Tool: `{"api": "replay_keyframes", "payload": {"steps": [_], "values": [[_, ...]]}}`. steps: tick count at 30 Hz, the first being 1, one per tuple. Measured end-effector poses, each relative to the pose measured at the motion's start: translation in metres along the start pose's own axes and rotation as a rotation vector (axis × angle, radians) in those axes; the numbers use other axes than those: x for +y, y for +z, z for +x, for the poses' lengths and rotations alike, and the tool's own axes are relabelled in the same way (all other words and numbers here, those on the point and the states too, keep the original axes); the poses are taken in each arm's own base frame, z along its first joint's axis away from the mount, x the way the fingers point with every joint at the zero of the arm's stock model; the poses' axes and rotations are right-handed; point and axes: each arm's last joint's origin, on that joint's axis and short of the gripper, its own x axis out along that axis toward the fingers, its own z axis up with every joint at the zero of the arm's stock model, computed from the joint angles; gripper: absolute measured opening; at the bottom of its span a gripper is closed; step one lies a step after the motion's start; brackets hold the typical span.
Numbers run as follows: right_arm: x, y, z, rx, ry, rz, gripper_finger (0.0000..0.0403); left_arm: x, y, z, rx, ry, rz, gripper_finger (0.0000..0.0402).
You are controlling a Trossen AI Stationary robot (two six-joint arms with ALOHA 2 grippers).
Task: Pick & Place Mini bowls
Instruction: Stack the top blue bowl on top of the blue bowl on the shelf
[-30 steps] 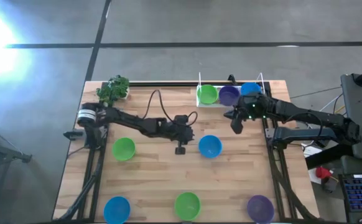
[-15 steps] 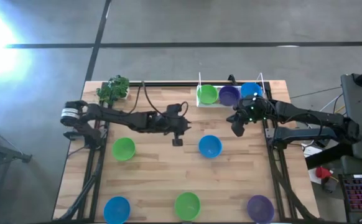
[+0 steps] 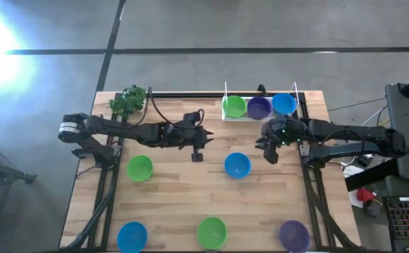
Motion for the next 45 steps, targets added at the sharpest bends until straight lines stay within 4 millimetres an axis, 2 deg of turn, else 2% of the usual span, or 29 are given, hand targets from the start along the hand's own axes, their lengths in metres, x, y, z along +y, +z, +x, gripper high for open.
{"api": "replay_keyframes", "payload": {"steps": [6, 12, 19, 28, 35, 45], "values": [[0.003, -0.014, 0.021, -0.041, 0.038, -0.08, 0.01, 0.0, 0.001, -0.001, -0.002, 0.002, 0.018, 0.0085], [-0.001, -0.024, 0.046, -0.041, 0.041, -0.077, 0.0102, 0.001, 0.0, -0.001, 0.003, 0.016, 0.019, 0.0085], [-0.003, -0.026, 0.068, 0.03, 0.034, -0.063, 0.0095, 0.001, 0.0, -0.001, 0.003, 0.018, 0.021, 0.0085], [-0.003, -0.021, 0.086, 0.101, 0.02, -0.072, 0.0079, 0.001, 0.0, -0.001, 0.004, 0.021, 0.02, 0.0085], [-0.002, -0.013, 0.091, 0.109, 0.018, -0.07, 0.0073, 0.001, 0.0, -0.001, 0.007, 0.026, 0.059, 0.0085], [0.005, 0.01, 0.077, 0.119, 0.019, -0.068, 0.0074, 0.002, 0.0, -0.001, 0.008, 0.028, 0.08, 0.0085]]}}
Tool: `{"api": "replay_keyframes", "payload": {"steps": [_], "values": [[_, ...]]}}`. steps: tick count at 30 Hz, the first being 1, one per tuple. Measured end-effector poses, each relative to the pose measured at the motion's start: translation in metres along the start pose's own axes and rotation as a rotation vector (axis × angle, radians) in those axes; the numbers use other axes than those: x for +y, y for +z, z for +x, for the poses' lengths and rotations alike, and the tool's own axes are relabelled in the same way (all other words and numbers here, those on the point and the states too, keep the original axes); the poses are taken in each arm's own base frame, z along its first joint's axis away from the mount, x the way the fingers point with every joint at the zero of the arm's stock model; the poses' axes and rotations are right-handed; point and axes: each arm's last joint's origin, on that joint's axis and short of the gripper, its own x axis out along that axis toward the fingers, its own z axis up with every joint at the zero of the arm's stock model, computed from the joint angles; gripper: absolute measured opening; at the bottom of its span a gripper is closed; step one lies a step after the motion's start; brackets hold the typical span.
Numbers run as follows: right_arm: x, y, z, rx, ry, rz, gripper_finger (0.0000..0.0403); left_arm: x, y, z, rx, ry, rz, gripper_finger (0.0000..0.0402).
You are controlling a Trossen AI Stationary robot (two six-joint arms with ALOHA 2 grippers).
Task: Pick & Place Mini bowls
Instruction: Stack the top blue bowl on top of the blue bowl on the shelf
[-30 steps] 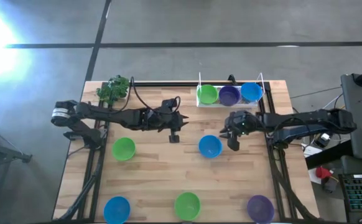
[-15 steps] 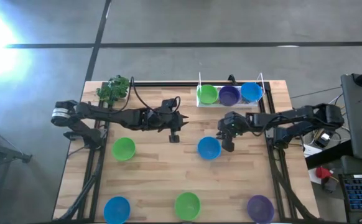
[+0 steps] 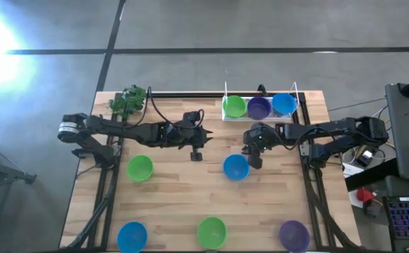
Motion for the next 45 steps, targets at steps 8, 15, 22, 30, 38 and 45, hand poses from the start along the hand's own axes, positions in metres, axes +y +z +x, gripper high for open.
{"api": "replay_keyframes", "payload": {"steps": [8, 15, 22, 30, 38, 45], "values": [[0.012, -0.003, 0.0, 0.03, 0.102, -0.033, 0.0069, 0.0, 0.0, 0.0, 0.003, -0.001, 0.015, 0.0085], [0.018, -0.007, 0.006, 0.054, 0.069, -0.116, 0.0074, 0.0, -0.001, 0.0, 0.007, -0.003, 0.016, 0.0085], [0.016, -0.01, 0.016, 0.09, 0.044, -0.14, 0.0075, 0.0, -0.001, 0.0, 0.007, -0.003, 0.016, 0.0085], [0.014, -0.014, 0.025, 0.136, 0.042, -0.136, 0.0075, 0.0, -0.001, 0.0, 0.009, -0.004, 0.016, 0.0085], [0.015, -0.012, 0.02, 0.112, 0.046, -0.142, 0.0069, -0.001, -0.002, 0.0, 0.015, -0.006, 0.018, 0.0085], [0.016, -0.01, 0.018, 0.103, 0.049, -0.144, 0.007, -0.001, -0.002, 0.0, 0.015, -0.006, 0.018, 0.0085]]}}
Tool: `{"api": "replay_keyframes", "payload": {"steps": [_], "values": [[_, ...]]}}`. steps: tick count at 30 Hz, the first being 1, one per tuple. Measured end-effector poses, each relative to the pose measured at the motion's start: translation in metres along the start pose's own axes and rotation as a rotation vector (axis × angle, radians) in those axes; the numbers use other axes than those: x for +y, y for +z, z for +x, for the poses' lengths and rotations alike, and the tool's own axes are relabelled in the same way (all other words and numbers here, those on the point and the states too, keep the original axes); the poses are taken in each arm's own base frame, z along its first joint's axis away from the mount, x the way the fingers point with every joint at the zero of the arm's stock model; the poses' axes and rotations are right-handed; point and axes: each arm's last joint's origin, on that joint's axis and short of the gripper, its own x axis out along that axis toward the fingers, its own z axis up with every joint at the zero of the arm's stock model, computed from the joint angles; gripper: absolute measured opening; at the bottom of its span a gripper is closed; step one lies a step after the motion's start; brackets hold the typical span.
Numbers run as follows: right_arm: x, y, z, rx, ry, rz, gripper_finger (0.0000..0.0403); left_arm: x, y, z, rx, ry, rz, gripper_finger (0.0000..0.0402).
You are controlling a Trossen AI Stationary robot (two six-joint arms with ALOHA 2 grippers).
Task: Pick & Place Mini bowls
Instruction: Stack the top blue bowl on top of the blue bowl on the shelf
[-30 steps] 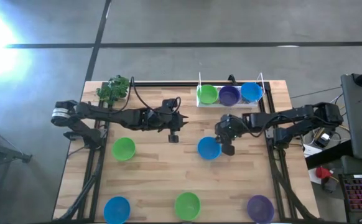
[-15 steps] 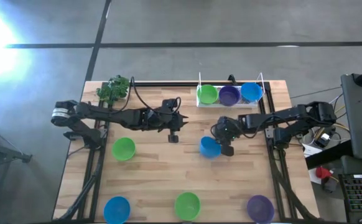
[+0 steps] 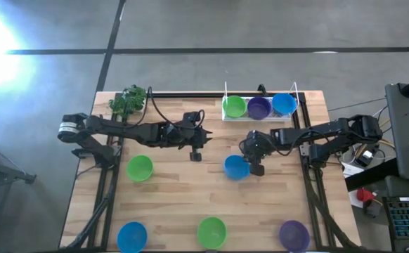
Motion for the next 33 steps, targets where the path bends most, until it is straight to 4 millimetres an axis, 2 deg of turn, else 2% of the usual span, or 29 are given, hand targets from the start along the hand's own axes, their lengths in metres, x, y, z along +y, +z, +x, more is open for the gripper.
{"api": "replay_keyframes", "payload": {"steps": [13, 33], "values": [[0.002, 0.017, -0.008, -0.054, 0.0, -0.054, 0.0064, -0.001, -0.002, 0.0, 0.02, -0.008, 0.005, 0.0085], [0.0, 0.005, -0.002, -0.019, -0.028, -0.053, 0.0063, -0.001, -0.003, 0.0, 0.03, -0.012, 0.002, 0.0085]]}}
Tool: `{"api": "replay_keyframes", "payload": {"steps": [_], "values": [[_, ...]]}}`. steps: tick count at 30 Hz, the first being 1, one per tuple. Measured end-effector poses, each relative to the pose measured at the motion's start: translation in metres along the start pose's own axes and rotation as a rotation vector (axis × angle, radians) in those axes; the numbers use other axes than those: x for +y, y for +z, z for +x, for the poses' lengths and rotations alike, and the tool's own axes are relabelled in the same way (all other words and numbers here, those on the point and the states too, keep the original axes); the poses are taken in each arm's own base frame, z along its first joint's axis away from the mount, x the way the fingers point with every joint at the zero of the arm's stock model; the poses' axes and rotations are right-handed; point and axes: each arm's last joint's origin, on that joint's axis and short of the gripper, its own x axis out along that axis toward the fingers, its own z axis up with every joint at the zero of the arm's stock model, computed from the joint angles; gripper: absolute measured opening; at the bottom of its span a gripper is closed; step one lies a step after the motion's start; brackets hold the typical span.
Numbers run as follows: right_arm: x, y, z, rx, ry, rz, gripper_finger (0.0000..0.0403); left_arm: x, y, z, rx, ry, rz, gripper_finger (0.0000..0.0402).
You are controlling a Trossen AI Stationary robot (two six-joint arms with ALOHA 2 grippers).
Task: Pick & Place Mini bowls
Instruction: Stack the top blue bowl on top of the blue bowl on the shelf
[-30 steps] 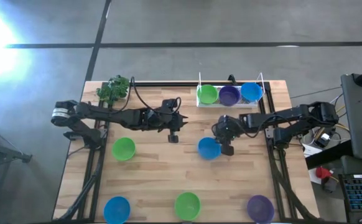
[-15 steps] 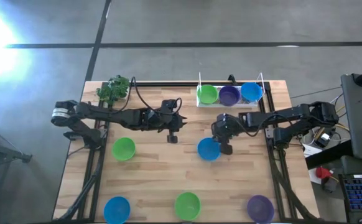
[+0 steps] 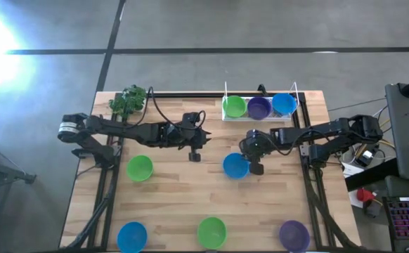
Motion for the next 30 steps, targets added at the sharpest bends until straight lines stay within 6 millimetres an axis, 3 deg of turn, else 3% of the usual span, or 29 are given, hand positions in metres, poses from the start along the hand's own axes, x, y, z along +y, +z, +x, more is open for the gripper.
{"api": "replay_keyframes", "payload": {"steps": [19, 30], "values": [[-0.0025, 0.0045, -0.003, -0.017, -0.1, 0.0, 0.0063, 0.0, 0.0, 0.0, 0.0, 0.0, -0.001, 0.0085], [-0.0027, -0.0049, 0.0007, 0.009, -0.093, 0.056, 0.0063, 0.0, 0.0, 0.0, 0.0, 0.0, -0.001, 0.0085]]}}
